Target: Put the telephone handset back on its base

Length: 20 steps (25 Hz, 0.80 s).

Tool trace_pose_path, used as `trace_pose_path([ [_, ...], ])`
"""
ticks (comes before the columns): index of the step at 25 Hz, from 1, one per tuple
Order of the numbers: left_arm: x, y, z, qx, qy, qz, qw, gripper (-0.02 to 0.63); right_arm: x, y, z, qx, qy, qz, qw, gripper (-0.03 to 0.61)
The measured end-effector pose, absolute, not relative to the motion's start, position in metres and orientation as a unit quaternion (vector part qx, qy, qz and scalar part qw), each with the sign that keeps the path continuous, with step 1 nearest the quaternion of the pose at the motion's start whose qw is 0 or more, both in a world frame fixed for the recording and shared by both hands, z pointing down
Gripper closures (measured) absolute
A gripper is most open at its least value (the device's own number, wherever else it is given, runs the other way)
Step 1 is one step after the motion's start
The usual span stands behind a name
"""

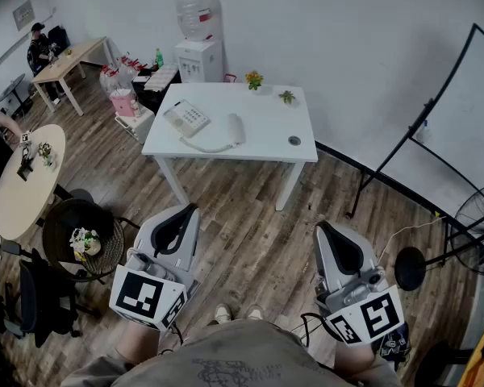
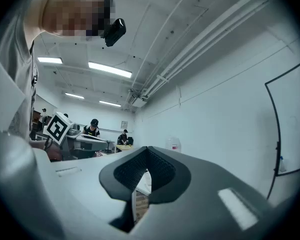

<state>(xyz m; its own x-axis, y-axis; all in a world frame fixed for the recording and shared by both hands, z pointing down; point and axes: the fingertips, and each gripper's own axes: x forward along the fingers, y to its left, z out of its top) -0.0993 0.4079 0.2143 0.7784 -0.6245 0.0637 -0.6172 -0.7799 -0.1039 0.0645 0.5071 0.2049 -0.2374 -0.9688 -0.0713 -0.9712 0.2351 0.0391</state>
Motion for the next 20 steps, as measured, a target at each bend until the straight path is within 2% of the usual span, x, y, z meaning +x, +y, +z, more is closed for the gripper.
trace_pose_path([
  [20,-0.068,0.435,0.235,-0.937,0.343,-0.053,0.034,0.613,0.101,0.53,0.231,-0.608,0.794,0.016,0.024,0.551],
])
